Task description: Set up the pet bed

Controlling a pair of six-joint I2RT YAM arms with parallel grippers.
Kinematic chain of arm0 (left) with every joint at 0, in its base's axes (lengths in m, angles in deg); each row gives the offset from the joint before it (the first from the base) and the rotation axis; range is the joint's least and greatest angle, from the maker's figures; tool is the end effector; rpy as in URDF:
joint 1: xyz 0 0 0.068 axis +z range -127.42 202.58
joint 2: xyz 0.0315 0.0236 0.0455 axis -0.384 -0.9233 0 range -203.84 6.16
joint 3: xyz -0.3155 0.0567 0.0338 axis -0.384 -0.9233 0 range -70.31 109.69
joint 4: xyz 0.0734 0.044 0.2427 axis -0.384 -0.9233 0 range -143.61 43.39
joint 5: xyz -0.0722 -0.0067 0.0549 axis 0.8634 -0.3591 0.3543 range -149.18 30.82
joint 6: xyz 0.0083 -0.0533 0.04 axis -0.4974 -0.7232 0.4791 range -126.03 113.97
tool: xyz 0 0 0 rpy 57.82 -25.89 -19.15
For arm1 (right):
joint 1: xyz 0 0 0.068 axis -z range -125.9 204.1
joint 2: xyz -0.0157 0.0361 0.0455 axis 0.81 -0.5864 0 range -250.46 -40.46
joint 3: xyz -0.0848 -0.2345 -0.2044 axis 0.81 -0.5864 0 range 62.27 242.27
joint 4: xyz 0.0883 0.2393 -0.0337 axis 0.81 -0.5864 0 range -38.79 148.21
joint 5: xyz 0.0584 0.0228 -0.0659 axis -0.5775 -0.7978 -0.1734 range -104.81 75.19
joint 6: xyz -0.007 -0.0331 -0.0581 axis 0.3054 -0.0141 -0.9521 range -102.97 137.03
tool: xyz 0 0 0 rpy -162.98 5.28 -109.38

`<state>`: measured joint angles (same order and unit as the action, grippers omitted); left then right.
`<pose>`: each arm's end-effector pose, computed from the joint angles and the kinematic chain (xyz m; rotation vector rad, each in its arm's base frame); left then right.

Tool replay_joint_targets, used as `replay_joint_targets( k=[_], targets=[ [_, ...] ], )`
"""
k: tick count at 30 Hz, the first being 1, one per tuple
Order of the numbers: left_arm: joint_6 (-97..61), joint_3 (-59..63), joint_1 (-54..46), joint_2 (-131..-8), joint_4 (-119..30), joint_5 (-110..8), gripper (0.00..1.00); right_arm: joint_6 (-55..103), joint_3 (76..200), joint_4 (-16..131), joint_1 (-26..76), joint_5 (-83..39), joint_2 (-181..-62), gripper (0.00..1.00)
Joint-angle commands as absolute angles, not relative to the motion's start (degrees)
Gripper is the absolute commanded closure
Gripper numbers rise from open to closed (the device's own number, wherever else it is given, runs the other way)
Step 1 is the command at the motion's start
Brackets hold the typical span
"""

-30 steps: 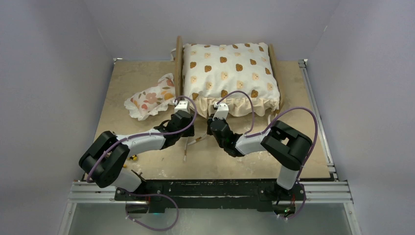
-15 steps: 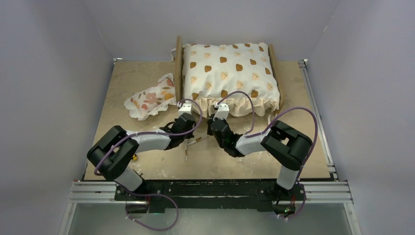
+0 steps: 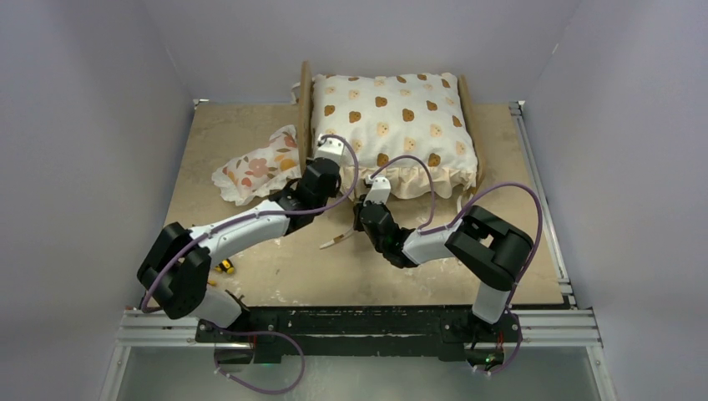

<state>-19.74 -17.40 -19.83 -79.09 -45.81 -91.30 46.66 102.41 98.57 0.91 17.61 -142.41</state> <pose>0.2637 -0.2023 0.2868 0.1840 2.0217 -0.0184 0.2405 0.2732 0.1943 -0.0191 1.9080 0.4357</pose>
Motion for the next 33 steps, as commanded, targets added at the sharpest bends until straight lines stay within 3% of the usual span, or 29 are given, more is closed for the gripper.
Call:
replay_joint_targets(
  k=[1, 14, 33],
  targets=[
    [-5.58, -10.78, -19.79, -75.63, -42.33, -94.24, 1.0, 46.85, 102.44, 99.97, 1.19, 16.1, -139.74, 0.99],
    [22.46, -7.41, -19.46, -74.09, -28.25, -93.68, 1.0, 45.96, 103.85, 100.11, 1.19, 11.83, -140.29, 0.98],
    [20.52, -12.68, -15.68, -79.39, -15.57, -86.98, 1.0, 45.18, 104.54, 100.55, 1.19, 9.23, -141.41, 0.97]
  ],
)
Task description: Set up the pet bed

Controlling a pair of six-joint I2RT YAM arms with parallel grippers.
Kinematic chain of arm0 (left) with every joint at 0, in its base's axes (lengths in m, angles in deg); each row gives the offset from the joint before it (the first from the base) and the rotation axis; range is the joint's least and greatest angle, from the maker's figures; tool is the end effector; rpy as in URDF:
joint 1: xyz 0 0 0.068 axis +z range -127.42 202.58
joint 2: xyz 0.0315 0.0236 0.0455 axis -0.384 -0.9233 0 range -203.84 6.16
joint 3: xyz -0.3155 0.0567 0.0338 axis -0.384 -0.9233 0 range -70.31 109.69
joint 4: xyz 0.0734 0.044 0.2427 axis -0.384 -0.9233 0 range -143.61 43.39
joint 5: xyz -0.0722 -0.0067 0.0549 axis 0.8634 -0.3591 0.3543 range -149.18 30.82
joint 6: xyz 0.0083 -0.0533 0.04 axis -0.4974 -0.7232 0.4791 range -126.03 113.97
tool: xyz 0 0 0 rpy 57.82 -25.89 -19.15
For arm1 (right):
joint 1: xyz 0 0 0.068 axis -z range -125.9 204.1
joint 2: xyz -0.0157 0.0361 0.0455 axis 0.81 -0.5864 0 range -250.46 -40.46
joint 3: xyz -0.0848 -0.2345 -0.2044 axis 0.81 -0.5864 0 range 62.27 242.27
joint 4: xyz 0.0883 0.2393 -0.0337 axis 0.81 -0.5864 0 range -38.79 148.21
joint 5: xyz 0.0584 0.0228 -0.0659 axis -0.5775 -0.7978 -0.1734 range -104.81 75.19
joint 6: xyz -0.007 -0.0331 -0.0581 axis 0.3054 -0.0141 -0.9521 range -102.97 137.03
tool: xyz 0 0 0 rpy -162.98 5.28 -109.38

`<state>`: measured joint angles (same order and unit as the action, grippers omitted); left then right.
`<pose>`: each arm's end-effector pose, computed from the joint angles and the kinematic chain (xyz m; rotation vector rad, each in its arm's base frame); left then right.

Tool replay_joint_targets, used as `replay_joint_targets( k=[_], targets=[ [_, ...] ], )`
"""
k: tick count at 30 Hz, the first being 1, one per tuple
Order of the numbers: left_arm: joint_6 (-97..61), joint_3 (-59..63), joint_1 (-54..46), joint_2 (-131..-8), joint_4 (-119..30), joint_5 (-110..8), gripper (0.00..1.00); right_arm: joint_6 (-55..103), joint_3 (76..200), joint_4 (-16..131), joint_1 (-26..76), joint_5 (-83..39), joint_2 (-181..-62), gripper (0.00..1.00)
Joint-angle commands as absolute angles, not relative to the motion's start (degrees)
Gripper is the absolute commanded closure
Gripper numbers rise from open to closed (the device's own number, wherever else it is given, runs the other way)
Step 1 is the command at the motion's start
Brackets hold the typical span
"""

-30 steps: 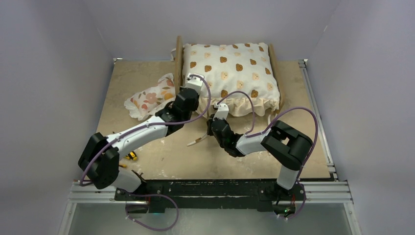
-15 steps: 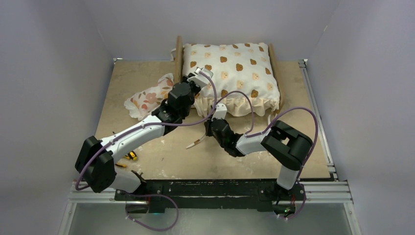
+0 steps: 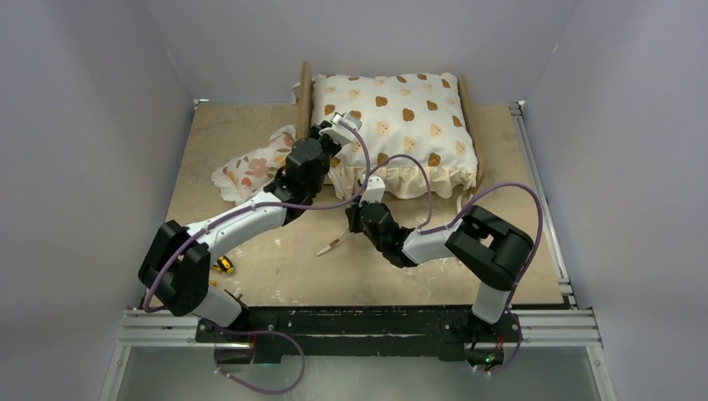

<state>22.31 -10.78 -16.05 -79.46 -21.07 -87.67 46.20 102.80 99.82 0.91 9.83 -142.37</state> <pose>0.2969 -0.2046 0.3744 0.5258 1.4953 0.2521 0.2388 0.2815 0.1977 -0.1100 1.9204 0.5679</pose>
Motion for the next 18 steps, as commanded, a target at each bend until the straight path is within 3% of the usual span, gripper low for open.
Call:
replay_joint_targets(
  k=[1, 9, 18],
  targets=[
    [19.83, -13.4, -15.62, -79.24, -15.22, -87.37, 1.0, 45.16, 104.54, 100.51, 1.19, 9.19, -141.37, 0.97],
    [13.7, -17.73, -15.62, -77.39, -17.26, -90.14, 0.98, 44.82, 104.61, 101.33, 1.19, 8.49, -141.45, 0.97],
    [6.19, -13.63, -15.65, -75.84, -27.69, -96.65, 0.6, 44.37, 104.63, 101.54, 1.19, 7.88, -140.86, 0.96]
  ],
)
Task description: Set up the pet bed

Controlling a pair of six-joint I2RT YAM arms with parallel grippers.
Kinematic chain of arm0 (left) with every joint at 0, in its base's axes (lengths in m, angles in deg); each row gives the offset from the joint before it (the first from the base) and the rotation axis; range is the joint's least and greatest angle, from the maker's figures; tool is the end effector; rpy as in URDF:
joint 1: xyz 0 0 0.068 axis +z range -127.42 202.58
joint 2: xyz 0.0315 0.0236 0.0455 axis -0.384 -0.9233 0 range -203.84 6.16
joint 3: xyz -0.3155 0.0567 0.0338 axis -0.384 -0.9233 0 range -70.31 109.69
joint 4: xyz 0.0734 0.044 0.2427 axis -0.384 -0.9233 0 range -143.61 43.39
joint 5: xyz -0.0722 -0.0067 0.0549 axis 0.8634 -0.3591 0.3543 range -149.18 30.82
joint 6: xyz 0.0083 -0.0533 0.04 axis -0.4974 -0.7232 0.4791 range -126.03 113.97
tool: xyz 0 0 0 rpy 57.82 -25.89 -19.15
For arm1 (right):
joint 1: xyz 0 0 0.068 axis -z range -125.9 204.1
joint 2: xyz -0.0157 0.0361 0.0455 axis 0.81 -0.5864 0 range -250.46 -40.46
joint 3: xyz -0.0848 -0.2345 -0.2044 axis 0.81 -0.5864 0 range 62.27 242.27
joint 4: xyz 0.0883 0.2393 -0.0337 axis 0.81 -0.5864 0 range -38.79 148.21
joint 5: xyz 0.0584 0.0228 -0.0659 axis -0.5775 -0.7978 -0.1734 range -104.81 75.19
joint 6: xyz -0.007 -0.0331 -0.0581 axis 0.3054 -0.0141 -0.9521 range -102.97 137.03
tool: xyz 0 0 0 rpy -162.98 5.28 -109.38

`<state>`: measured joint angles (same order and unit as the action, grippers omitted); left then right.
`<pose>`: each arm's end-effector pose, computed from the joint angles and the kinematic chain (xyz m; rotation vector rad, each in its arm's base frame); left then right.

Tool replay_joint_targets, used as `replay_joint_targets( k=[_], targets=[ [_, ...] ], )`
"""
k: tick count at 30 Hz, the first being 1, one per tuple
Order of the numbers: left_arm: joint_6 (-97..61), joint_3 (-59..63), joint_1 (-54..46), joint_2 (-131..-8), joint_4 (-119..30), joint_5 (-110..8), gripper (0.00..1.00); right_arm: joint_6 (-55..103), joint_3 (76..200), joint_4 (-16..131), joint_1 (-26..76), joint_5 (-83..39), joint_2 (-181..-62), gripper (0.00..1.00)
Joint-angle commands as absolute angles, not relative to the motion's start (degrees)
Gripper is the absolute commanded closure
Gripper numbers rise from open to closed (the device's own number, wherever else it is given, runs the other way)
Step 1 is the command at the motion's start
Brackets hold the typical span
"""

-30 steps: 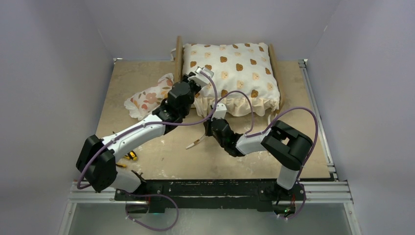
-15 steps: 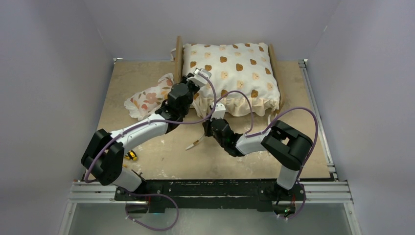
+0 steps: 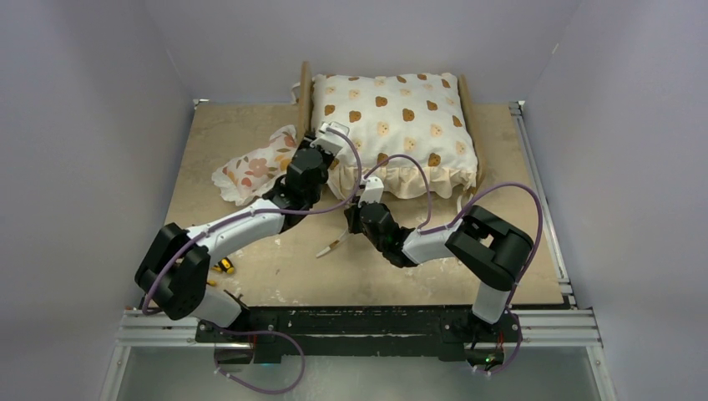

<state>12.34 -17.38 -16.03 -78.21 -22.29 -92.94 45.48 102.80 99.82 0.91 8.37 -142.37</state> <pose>0.2869 -0.1911 0.3379 0.3919 1.6332 0.2329 0.2381 0.2827 0.1975 -0.1401 1.9244 0.5815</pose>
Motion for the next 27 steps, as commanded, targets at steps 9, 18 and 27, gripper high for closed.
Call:
replay_joint_targets(
  k=[9, 18, 27],
  targets=[
    [-11.8, -7.11, -15.64, -72.5, -50.25, -100.57, 0.48, 43.78, 104.97, 100.58, 1.19, 6.84, -139.14, 0.96],
    [-28.93, -8.69, -15.59, -70.02, -57.4, -92.07, 0.47, 43.84, 105.22, 100.57, 1.19, 4.99, -138.67, 0.96],
    [-34.32, -11.75, -15.57, -75.93, -51.53, -92.69, 0.71, 44.02, 105.32, 100.76, 1.19, 4.71, -139.31, 0.96]
  ],
)
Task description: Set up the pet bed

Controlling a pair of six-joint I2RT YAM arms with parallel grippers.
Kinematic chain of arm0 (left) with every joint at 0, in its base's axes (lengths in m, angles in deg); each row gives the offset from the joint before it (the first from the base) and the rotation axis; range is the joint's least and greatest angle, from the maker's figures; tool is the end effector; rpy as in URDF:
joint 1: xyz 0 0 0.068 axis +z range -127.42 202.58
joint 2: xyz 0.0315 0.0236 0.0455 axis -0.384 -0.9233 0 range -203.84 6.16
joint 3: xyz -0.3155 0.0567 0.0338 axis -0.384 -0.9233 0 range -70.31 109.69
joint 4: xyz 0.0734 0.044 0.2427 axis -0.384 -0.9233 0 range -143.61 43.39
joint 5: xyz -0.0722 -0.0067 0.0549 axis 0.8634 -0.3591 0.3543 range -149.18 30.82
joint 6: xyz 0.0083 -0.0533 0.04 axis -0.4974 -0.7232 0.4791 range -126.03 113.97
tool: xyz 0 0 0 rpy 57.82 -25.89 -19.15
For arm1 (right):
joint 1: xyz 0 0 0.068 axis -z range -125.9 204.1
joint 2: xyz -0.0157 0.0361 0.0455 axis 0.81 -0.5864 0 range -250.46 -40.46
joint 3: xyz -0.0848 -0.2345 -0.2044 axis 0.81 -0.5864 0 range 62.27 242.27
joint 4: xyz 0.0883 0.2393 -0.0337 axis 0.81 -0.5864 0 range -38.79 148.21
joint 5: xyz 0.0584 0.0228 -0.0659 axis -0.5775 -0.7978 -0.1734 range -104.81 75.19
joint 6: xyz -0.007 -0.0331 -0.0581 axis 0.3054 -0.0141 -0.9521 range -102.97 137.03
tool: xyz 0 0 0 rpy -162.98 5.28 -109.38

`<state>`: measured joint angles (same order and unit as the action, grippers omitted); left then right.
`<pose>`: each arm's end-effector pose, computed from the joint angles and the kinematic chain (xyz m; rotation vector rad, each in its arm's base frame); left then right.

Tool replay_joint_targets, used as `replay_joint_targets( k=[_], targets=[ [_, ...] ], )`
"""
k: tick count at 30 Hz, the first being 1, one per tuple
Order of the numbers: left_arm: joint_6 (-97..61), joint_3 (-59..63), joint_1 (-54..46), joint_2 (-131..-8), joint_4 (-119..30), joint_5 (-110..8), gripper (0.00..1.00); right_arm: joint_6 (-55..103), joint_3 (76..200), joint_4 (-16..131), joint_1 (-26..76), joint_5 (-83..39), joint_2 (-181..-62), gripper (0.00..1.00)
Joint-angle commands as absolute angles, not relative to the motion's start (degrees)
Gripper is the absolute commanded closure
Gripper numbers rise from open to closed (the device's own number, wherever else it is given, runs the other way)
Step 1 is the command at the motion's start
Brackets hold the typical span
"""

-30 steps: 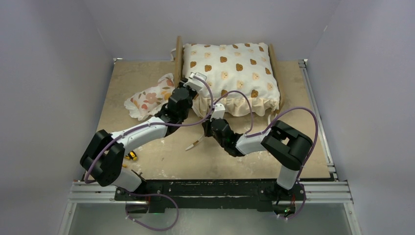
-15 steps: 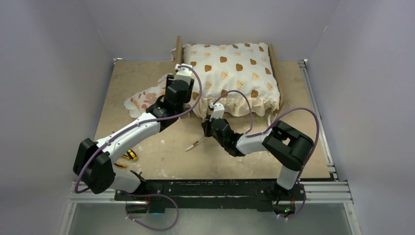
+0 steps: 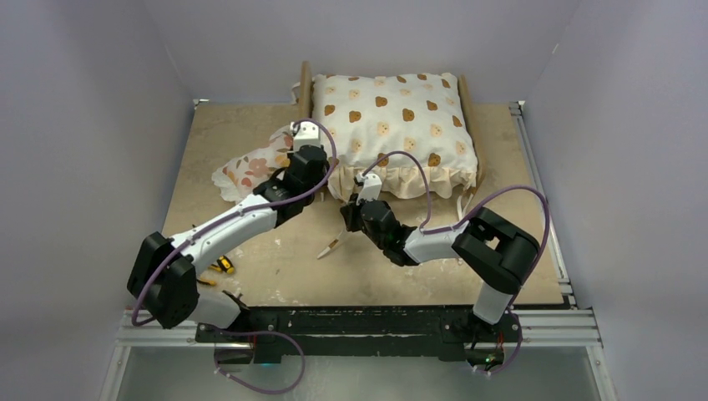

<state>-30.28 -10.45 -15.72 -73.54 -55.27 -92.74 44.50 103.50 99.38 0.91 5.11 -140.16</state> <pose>0.2653 -0.1719 0.3415 -0.1086 1.9783 -0.0997 0.2357 0.2843 0.2133 -0.1825 1.8964 0.6470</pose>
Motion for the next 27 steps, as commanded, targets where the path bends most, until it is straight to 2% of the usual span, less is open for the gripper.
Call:
replay_joint_targets(
  k=[1, 4, 6, 8, 13, 27],
  targets=[
    [-34.48, -11.84, -15.56, -76.73, -50.92, -92.93, 0.74, 44.02, 105.4, 100.85, 1.19, 4.7, -139.46, 0.96],
    [-33.91, -12.05, -15.56, -79.49, -48.62, -94.95, 0.83, 44.02, 105.57, 100.84, 1.19, 4.53, -139.77, 0.96],
    [-33.4, -11.11, -15.57, -81.23, -49.12, -100.9, 0.89, 44.02, 105.53, 100.77, 1.19, 4.49, -139.71, 0.96],
    [-31.85, -9.99, -15.63, -82.26, -49.58, -107.64, 0.92, 44.02, 105.43, 100.69, 1.19, 4.52, -139.53, 0.96],
    [-26.64, -7.51, -15.58, -85.61, -44.86, -111.32, 0.86, 44.1, 105.8, 100.54, 1.19, 4.51, -139.91, 0.96],
    [-25.22, -2.73, -13.38, -95.11, -43.57, -111.38, 0.81, 44.1, 105.77, 99.56, 1.19, 3.38, -137.73, 0.96]
  ],
)
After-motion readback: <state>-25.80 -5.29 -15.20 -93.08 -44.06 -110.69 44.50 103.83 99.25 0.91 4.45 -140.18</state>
